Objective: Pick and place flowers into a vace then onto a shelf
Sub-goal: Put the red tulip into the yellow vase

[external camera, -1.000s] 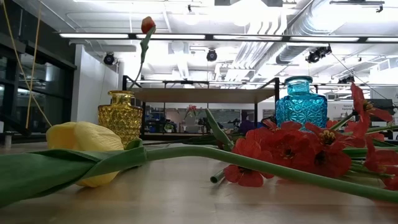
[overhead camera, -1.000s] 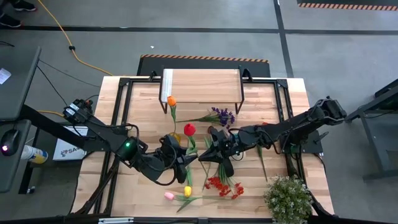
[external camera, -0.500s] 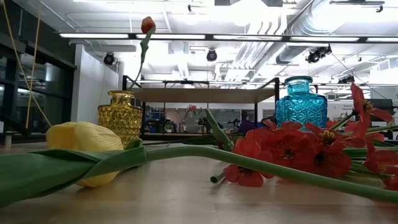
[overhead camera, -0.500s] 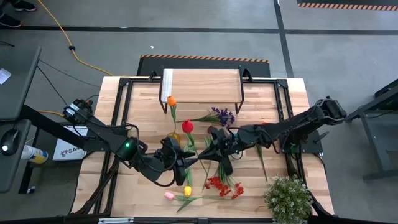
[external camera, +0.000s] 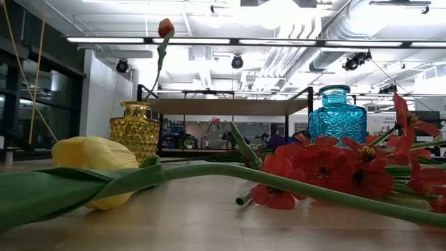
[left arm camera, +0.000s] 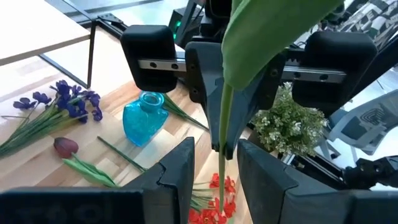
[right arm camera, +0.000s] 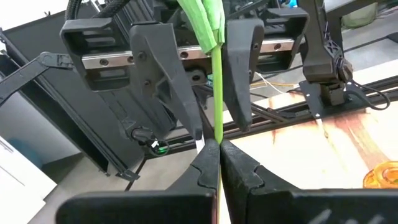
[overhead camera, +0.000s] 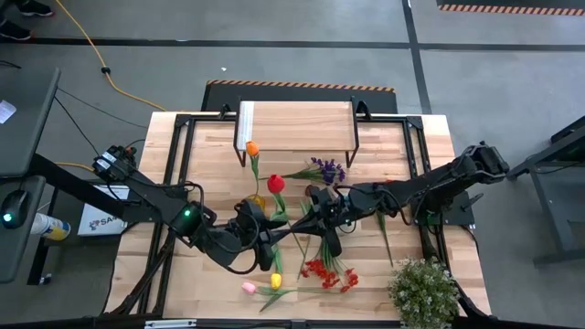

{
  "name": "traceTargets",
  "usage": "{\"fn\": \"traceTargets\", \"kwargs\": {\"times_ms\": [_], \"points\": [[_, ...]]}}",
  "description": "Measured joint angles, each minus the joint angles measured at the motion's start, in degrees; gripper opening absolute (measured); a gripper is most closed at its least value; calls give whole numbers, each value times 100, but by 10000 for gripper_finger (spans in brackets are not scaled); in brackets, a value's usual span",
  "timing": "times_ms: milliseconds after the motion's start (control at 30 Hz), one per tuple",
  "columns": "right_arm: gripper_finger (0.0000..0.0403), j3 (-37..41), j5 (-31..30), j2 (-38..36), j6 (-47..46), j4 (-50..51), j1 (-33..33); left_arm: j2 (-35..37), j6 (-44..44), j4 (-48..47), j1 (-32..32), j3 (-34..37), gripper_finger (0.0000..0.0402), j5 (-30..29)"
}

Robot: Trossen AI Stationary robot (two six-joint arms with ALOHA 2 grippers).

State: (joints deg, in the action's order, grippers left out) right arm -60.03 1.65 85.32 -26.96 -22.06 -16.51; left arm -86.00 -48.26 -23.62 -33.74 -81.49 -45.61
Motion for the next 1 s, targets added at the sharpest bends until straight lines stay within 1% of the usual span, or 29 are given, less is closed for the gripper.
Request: {"fn": "traceTargets", "kwargs": {"times_ms": [400, 733, 1000], "points": [[0, 0, 2, 0, -13, 2, 0, 0, 157, 149, 60, 1, 156, -170], [0, 0, 13, 2, -15, 77, 0, 0, 194, 161, 386, 0, 156, 309], [0, 0, 26, 2, -2, 133, 0, 38, 194, 112, 374, -1, 156, 286]]}}
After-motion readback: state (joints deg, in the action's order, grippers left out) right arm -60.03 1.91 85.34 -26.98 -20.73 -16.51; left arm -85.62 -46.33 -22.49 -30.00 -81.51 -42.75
